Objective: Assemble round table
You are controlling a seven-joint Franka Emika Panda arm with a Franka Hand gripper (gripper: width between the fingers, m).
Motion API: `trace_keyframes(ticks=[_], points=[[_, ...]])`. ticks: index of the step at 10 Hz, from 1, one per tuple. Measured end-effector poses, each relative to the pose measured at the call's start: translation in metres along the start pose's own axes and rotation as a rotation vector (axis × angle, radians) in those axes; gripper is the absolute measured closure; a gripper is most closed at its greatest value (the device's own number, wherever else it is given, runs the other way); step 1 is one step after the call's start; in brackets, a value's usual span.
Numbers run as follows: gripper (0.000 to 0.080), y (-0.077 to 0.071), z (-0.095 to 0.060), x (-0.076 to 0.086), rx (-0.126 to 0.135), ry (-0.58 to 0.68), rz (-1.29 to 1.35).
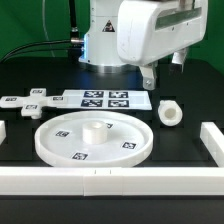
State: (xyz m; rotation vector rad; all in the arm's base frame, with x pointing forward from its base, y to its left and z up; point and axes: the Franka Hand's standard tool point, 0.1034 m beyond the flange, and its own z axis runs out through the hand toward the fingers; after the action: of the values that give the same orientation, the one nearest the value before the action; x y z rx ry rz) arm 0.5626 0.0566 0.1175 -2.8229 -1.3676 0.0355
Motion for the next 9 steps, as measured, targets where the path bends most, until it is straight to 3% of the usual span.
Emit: trace_keyframes(ticks=[6, 7, 9], points=[[0.0150, 0.002, 0.003, -0.003, -0.006, 0.006, -0.028], [0.0150, 0.008, 0.017, -0.023, -0.030, 0.021, -0.096], [0.0150, 0.023, 0.040, -0.059, -0.042, 0.020, -0.165]])
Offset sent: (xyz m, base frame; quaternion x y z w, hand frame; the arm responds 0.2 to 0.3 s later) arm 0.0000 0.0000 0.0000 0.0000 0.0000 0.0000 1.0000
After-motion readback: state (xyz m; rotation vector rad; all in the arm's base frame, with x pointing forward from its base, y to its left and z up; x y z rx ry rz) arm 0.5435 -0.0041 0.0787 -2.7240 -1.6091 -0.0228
